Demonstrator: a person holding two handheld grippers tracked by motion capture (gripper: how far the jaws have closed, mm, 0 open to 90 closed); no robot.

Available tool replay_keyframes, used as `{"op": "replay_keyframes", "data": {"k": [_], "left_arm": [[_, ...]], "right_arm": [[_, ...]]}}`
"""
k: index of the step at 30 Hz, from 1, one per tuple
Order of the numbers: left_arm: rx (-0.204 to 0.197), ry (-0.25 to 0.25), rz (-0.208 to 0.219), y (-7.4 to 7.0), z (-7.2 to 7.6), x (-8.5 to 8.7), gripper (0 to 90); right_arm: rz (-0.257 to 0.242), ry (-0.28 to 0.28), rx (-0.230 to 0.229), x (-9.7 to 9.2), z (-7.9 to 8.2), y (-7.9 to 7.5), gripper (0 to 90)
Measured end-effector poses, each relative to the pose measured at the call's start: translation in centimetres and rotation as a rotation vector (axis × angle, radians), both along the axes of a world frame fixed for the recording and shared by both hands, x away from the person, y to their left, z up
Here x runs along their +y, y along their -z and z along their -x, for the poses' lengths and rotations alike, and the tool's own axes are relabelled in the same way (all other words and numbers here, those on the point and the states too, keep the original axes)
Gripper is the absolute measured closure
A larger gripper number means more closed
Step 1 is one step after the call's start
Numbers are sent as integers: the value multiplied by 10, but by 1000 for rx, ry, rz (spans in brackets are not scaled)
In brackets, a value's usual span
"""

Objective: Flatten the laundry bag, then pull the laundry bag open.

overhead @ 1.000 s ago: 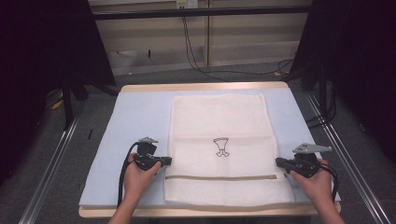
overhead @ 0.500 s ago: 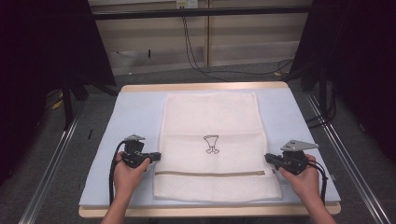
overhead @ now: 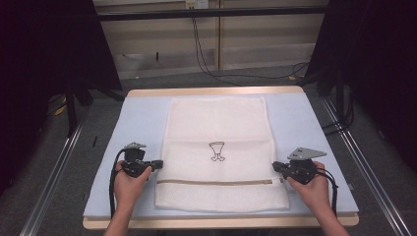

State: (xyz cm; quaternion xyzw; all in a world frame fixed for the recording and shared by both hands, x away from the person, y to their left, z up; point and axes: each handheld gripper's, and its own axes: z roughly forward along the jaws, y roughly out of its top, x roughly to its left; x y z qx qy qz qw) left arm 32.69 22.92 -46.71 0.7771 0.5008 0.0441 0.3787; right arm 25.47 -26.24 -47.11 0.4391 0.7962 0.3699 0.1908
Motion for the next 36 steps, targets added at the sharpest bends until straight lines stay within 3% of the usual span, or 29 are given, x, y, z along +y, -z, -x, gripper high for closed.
{"op": "replay_keyframes", "data": {"k": [8, 17, 20, 36], "left_arm": [[0, 3, -5, 1, 0, 3, 867], [4, -9, -5, 0, 1, 7, 867], [2, -24, 8, 1, 1, 6, 866], [-2, -27, -10, 0, 1, 12, 852]], "right_arm": [[12, -9, -5, 2, -1, 2, 867], [-26, -10, 5, 2, 0, 3, 862], [-27, -13, 4, 3, 0, 3, 860], [-24, -31, 10, 8, 1, 5, 836]]}}
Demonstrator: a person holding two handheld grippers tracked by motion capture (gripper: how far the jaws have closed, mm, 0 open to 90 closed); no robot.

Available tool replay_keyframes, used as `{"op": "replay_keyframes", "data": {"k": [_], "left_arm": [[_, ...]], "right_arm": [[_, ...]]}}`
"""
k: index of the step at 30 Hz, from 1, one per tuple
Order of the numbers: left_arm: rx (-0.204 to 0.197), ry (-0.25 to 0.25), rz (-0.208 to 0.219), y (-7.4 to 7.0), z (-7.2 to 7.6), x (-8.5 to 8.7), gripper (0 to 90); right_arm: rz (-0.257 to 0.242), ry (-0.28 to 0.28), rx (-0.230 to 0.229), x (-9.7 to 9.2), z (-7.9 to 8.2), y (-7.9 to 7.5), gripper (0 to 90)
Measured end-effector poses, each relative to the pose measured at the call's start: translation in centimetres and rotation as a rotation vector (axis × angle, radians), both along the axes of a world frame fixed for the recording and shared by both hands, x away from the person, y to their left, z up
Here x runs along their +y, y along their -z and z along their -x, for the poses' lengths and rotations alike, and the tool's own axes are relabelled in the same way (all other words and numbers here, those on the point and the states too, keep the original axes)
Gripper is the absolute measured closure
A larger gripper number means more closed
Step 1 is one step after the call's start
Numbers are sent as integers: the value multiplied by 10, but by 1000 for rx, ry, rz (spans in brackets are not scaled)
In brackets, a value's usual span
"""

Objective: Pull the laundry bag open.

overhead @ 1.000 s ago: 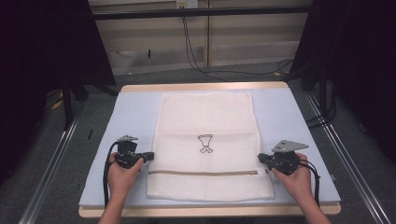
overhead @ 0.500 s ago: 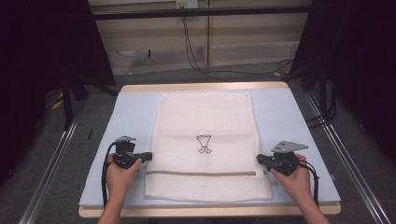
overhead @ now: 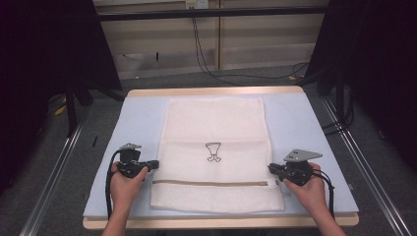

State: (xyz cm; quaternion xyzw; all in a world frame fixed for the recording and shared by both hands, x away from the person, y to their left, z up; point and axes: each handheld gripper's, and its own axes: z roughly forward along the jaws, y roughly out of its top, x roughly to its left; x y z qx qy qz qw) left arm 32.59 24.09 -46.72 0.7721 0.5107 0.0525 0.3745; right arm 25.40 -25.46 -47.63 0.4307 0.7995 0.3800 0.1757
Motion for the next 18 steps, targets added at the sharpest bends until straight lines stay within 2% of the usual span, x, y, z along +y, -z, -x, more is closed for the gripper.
{"op": "replay_keyframes", "data": {"k": [4, 6, 8, 12, 13, 14, 18], "left_arm": [[-17, -26, -2, -3, 1, 1, 776], [-26, -38, 22, -6, 3, 1, 709], [-40, -30, 14, -9, 4, 1, 684], [-45, 7, 62, -16, 6, -5, 632], [-45, 7, 62, -16, 6, -5, 633], [-52, 31, 75, -18, 7, -10, 630], [-74, 67, 73, -21, 9, -22, 608]], "right_arm": [[-21, 14, -21, -3, 2, -2, 745], [-51, 26, -33, -6, 4, -5, 726], [-69, 37, -45, -8, 7, -8, 725], [-79, 25, -77, -11, 13, -10, 794], [-84, 26, -80, -11, 15, -11, 815], [-85, 27, -87, -12, 16, -11, 839], [-83, -5, -102, -14, 21, -13, 900]]}}
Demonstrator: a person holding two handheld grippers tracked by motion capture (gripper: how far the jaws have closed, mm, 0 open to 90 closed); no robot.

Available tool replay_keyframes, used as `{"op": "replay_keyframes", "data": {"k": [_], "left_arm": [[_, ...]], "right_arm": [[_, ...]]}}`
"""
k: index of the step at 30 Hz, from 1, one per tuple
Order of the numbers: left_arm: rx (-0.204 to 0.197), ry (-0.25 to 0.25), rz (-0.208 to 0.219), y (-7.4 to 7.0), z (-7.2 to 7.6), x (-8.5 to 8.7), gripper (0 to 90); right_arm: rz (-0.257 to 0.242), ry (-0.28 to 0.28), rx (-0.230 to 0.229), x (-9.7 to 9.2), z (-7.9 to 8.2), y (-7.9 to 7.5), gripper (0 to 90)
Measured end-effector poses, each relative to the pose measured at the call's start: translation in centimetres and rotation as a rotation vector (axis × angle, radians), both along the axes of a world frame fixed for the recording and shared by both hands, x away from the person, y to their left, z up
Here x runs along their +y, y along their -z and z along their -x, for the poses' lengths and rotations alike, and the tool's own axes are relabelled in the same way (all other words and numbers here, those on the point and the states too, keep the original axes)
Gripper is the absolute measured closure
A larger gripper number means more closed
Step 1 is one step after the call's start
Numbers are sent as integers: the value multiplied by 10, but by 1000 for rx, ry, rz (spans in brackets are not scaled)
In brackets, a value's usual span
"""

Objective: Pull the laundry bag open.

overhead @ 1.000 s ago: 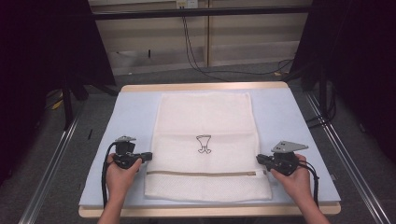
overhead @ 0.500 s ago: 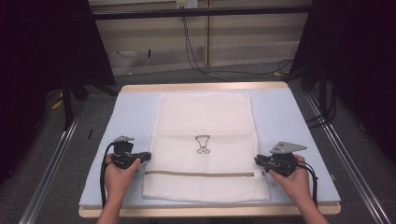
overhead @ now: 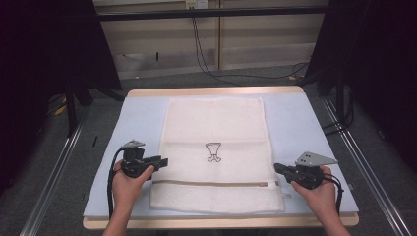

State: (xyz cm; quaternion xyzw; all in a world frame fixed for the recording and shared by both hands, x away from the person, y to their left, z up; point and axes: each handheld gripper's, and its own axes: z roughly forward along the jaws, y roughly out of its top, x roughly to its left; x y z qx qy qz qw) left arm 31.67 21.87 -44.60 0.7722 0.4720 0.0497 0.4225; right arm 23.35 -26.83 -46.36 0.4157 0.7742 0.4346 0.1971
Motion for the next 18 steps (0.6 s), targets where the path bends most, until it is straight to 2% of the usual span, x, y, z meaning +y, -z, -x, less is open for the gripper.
{"op": "replay_keyframes", "data": {"k": [5, 7, 9, 11, 12, 13, 15, 18], "left_arm": [[-30, 24, -21, -7, 7, -17, 536], [-48, 38, -15, -9, 9, -24, 512], [-60, 67, -40, -10, 10, -31, 494], [-50, 86, -38, -10, 11, -38, 483], [-26, 103, -35, -10, 11, -41, 480], [-19, 116, -48, -10, 12, -44, 477], [-14, 128, -43, -10, 14, -52, 467], [7, 169, -20, -11, 17, -63, 467]], "right_arm": [[1, -32, -10, 3, 7, -2, 900], [9, -48, -12, 4, 9, -3, 900], [10, -47, -20, 4, 10, -3, 900], [5, -46, -16, 4, 11, -3, 900], [6, -50, -17, 5, 12, -3, 900], [6, -52, -12, 5, 12, -3, 900], [10, -59, -11, 5, 13, -2, 900], [6, -65, -7, 6, 15, -2, 900]]}}
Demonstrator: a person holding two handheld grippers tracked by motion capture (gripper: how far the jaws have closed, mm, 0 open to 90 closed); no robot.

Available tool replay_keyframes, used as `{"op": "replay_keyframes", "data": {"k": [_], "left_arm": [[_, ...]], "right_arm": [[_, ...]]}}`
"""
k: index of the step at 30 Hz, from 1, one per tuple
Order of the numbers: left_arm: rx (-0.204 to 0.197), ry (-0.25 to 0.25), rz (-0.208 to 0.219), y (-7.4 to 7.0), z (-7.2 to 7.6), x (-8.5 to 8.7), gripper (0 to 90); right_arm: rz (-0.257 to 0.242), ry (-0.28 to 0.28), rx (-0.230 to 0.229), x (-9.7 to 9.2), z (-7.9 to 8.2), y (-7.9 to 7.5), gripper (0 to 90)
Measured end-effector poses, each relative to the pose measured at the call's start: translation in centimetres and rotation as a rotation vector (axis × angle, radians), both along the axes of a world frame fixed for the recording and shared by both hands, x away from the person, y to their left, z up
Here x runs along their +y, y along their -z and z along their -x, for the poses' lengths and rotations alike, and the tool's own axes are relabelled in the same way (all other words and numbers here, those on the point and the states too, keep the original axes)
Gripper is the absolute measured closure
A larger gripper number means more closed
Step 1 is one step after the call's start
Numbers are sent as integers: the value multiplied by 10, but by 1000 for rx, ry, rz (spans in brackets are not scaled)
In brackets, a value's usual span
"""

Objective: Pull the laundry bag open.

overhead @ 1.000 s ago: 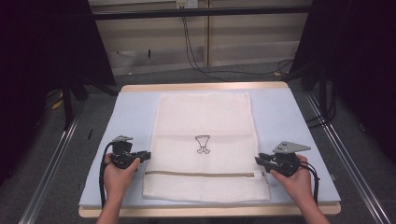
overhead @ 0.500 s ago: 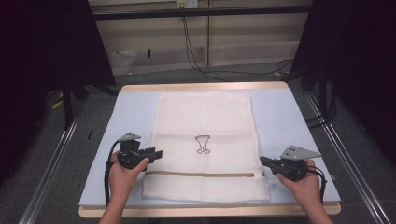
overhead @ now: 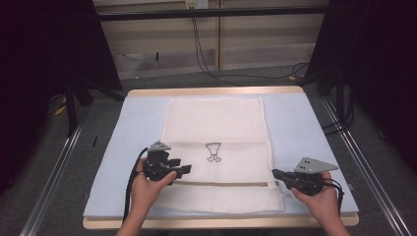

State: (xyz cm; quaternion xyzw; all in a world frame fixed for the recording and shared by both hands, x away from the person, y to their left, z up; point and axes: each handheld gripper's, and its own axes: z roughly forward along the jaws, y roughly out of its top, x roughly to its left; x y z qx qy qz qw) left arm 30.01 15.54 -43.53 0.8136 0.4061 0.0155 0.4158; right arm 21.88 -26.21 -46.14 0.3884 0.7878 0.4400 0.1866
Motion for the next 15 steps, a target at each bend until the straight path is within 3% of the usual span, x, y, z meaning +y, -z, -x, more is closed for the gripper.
{"op": "replay_keyframes", "data": {"k": [6, 9, 15], "left_arm": [[82, 45, 61, 1, 3, -28, 492], [95, 73, 73, 2, 3, -40, 499], [159, 105, 119, 3, 5, -63, 532]], "right_arm": [[20, -14, 14, 3, 1, 3, 900], [25, -22, 20, 3, 2, 4, 900], [30, -22, 38, 2, 3, 6, 900]]}}
